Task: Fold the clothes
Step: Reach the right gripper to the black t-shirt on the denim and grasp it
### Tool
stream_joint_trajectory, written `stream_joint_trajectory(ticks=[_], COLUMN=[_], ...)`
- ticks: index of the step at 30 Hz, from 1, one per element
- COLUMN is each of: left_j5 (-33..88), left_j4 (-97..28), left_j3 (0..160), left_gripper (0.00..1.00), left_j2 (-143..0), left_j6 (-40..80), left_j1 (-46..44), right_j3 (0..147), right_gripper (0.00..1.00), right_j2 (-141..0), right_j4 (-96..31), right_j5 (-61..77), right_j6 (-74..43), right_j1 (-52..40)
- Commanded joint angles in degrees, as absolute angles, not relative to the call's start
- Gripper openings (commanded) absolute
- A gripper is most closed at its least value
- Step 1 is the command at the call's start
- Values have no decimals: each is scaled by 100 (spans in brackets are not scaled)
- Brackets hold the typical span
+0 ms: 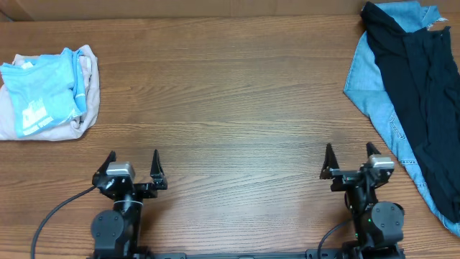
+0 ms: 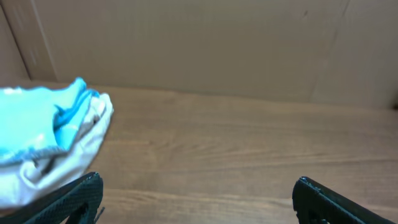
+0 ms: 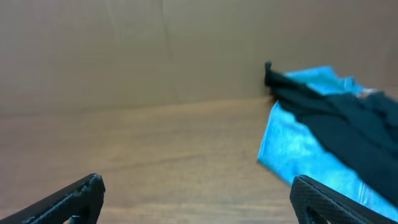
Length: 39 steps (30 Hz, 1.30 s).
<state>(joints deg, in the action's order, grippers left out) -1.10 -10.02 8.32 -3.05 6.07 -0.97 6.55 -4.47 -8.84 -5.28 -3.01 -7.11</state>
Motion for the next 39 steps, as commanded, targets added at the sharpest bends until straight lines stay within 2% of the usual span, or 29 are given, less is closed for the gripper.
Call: stream_joint_trajectory(ticks=[1,7,16,20,25,28,37,39], left_j5=[-189,-189,-40,390,561,558,556,558], left_j4=[-1057,-1433,-3424,-3752,-3765,-3750,-3745,-3743], left_j3=[1424,2421,4678,5122,5148,5148,5148,5148], left_gripper=[100,100,100,100,100,100,100,100], left_j2=[-746,-2062,-4156,-4576,-4674,-4674,-4676,-4676], left_j6=[685,685,685,687,687,687,687,687], left_j1=[-38,-38,-38,-38,-38,-38,-38,-38], right_j3=[1334,2357,4381,4735,4737,4748,5087,5085], right_gripper=[100,100,100,100,100,100,100,97], right_j2=[-836,-2051,-4587,-5301,-5922,-6228,-7360,-7714], right_j4=[-954,-1361,-2628,-2644,-2246,-2008,-1612,-1597], right_j5=[-775,-812,-609,-329,-1398,-1734,-1431,-1319], right_j6=[-368,-368,-366,-329,-351,-351,-773,-794], right_j1=[-705,-703,-705,-703,-615,-196,1944,2224])
